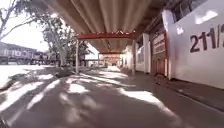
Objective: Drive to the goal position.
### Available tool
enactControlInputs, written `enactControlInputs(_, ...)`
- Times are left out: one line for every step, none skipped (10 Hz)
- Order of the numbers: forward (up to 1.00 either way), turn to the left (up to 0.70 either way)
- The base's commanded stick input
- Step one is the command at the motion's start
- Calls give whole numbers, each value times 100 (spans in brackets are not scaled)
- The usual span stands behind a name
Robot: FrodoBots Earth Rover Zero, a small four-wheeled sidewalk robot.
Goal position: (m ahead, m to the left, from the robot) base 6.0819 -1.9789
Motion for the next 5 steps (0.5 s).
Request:
enactControlInputs(70, 0)
enactControlInputs(70, 0)
enactControlInputs(70, 0)
enactControlInputs(70, 0)
enactControlInputs(70, 0)
